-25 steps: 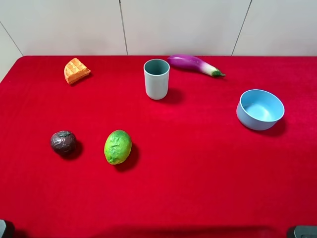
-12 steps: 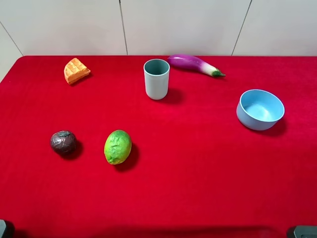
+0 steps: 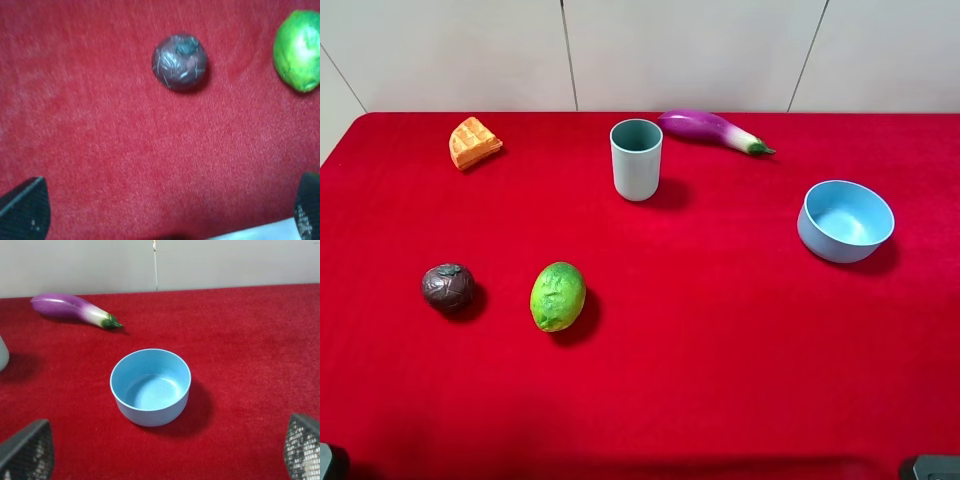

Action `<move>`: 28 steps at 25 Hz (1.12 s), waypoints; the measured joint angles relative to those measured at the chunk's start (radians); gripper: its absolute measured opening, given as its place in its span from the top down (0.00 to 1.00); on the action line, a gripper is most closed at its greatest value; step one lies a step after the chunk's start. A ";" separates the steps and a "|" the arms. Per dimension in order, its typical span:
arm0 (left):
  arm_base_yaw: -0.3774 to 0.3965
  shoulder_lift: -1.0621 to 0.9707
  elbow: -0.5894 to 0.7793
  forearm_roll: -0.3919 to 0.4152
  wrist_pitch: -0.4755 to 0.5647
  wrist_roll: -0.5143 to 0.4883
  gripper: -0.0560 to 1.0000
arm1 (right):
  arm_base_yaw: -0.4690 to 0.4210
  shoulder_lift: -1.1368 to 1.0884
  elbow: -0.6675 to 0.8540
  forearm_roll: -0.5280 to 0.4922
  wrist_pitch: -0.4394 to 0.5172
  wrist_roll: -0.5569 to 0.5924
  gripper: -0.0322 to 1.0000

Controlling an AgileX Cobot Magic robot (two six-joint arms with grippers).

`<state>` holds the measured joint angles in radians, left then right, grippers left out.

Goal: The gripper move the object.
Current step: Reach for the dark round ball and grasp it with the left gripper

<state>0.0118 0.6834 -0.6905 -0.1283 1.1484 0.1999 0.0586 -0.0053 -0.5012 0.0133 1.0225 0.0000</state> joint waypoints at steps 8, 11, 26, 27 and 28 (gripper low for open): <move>0.000 0.173 0.000 -0.001 -0.079 0.012 0.04 | 0.000 0.000 0.000 0.000 0.000 0.000 0.30; 0.000 0.245 0.000 -0.001 -0.118 0.025 0.04 | 0.000 0.000 0.000 0.000 0.000 0.000 0.30; -0.089 0.544 0.000 0.010 -0.306 0.056 0.04 | 0.000 0.000 0.000 0.000 0.000 0.000 0.30; -0.101 0.564 0.000 0.014 -0.317 0.055 0.04 | 0.000 0.000 0.000 0.000 0.000 0.000 0.30; -0.115 0.580 0.000 0.017 -0.328 0.052 0.04 | 0.000 0.000 0.000 0.000 0.000 0.000 0.30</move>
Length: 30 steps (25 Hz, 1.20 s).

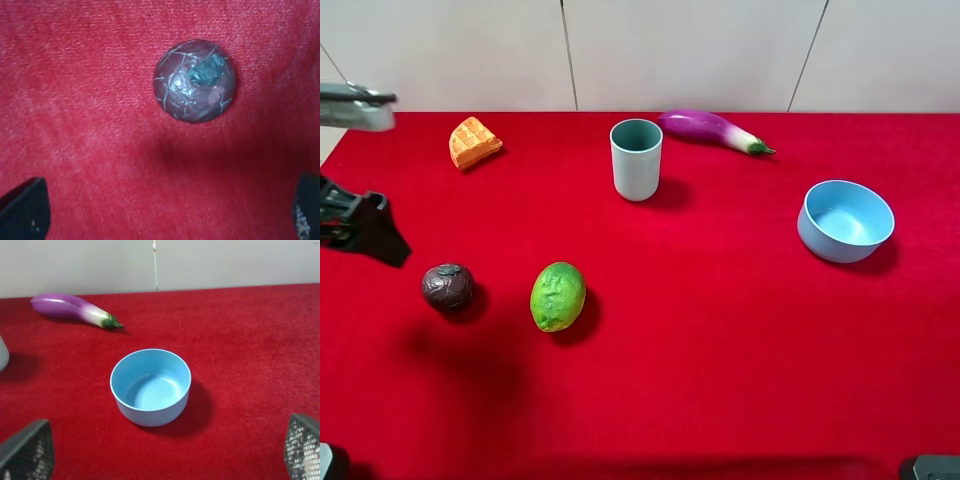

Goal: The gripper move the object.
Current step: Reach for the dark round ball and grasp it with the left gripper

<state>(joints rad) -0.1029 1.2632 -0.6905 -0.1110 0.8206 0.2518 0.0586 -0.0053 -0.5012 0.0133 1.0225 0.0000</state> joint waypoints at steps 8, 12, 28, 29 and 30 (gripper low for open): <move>-0.096 0.132 0.000 0.033 -0.082 -0.050 0.04 | 0.000 0.000 0.000 0.000 0.000 0.000 0.30; -0.127 0.193 0.000 0.037 -0.118 -0.053 0.04 | 0.000 0.000 0.000 0.000 0.000 0.000 0.30; -0.163 0.420 -0.001 0.039 -0.279 -0.060 0.04 | 0.000 0.000 0.000 0.000 0.000 0.000 0.30; -0.163 0.427 -0.001 0.039 -0.288 -0.060 0.04 | 0.000 0.000 0.000 0.000 0.000 0.000 0.30; -0.163 0.436 -0.003 0.039 -0.295 -0.060 0.04 | 0.000 0.000 0.000 0.000 0.000 0.000 0.30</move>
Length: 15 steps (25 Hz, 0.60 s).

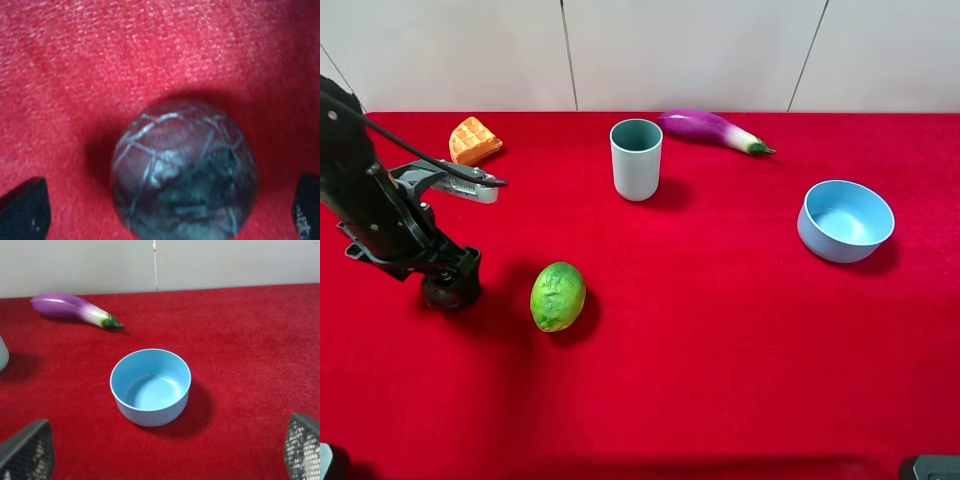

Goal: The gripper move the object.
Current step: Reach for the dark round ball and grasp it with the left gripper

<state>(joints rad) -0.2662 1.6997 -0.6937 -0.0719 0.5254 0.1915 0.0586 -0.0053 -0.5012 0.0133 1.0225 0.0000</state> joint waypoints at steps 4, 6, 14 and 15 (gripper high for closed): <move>0.000 0.025 -0.011 0.000 -0.011 0.007 0.04 | 0.000 0.000 0.000 0.000 0.000 0.000 0.30; -0.002 0.039 -0.019 0.000 -0.021 0.013 0.04 | 0.000 0.000 0.000 0.000 0.000 0.000 0.30; -0.053 0.063 -0.026 0.016 -0.052 0.000 0.05 | 0.000 0.000 0.000 0.000 0.000 0.000 0.30; -0.059 0.070 -0.027 0.016 -0.051 -0.005 0.05 | 0.000 0.000 0.000 0.000 0.000 0.000 0.30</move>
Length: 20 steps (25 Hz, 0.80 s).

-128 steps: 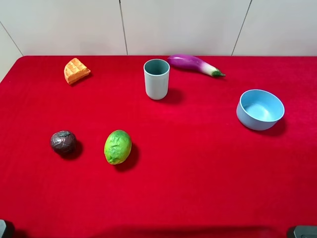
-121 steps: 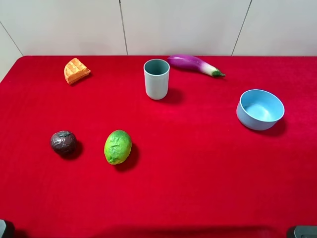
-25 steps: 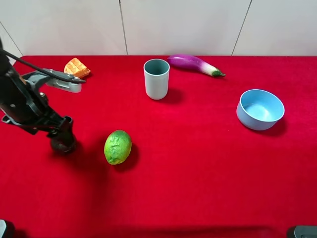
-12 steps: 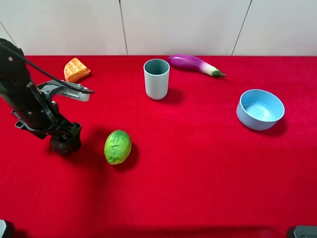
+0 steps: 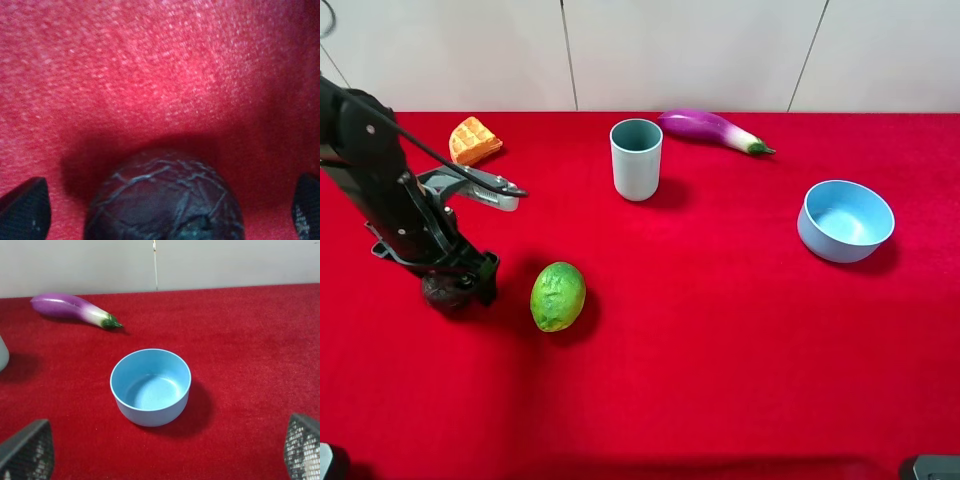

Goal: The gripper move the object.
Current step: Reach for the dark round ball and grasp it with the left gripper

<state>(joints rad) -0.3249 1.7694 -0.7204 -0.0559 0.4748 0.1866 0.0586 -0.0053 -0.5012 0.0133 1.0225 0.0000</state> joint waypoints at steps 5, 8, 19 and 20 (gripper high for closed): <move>-0.010 0.014 0.000 0.004 0.021 -0.015 0.06 | 0.000 0.000 0.000 0.000 0.000 0.000 0.30; -0.010 0.015 0.000 0.006 0.036 -0.015 0.08 | 0.000 0.000 0.000 0.000 0.000 0.000 0.30; -0.010 0.015 0.000 0.006 0.052 -0.017 0.37 | 0.000 0.000 0.000 0.000 0.000 0.000 0.30; -0.010 0.015 0.000 0.006 0.052 -0.017 0.39 | 0.000 0.000 0.000 0.000 0.000 0.000 0.30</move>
<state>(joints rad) -0.3354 1.7848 -0.7204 -0.0495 0.5268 0.1694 0.0586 -0.0053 -0.5012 0.0133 1.0225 0.0000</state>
